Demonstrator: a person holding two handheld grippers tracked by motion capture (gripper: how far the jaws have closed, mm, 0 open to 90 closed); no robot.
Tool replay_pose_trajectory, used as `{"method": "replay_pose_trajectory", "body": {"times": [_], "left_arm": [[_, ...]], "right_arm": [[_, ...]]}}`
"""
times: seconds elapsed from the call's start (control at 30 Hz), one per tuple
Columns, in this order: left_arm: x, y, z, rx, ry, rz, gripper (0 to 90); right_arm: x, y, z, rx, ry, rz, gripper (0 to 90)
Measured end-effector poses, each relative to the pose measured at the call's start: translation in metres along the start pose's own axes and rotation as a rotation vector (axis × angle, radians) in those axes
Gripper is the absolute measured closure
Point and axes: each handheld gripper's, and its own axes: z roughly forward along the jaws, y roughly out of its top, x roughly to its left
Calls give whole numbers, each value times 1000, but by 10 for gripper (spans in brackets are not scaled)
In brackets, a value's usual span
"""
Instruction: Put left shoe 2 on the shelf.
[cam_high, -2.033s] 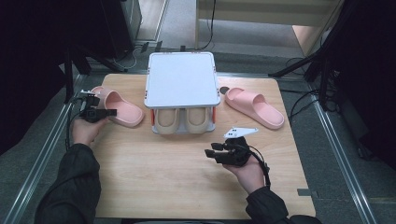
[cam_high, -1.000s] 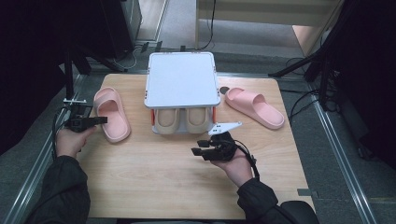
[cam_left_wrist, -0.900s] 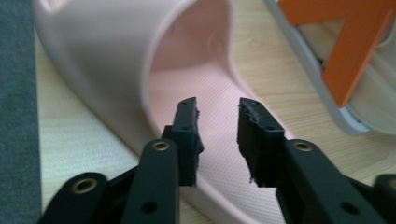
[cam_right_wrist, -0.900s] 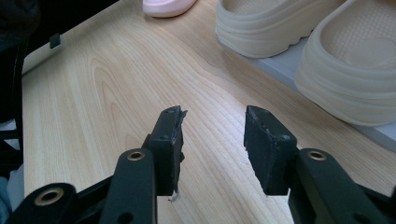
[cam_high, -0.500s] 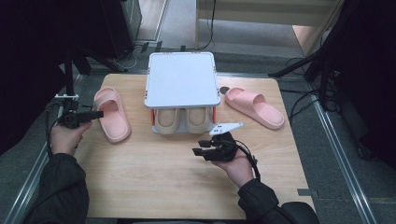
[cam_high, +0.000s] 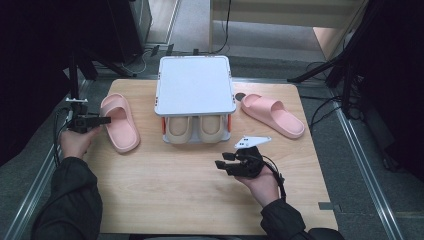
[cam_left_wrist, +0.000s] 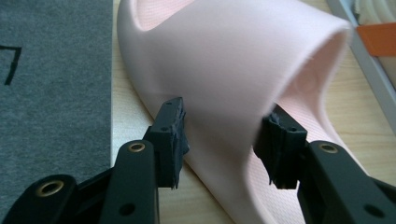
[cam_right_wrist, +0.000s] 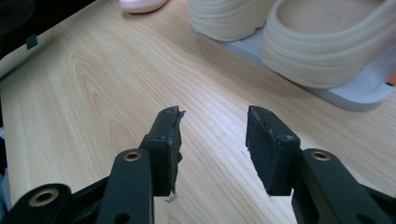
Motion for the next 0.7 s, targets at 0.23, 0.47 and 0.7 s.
{"method": "replay_pose_trajectory", "body": {"times": [0.23,0.47,0.7], "left_arm": [[5,2,2,-29,10,-5,601],[3,3,1,-23,20,-5,668],[2,3,-3,-22,46,-1,779]], "right_arm": [[-4,-5,-8,-19,-22,33,547],[-5,-6,-9,-21,-22,39,546],[-5,-5,-8,-24,-19,33,545]]}}
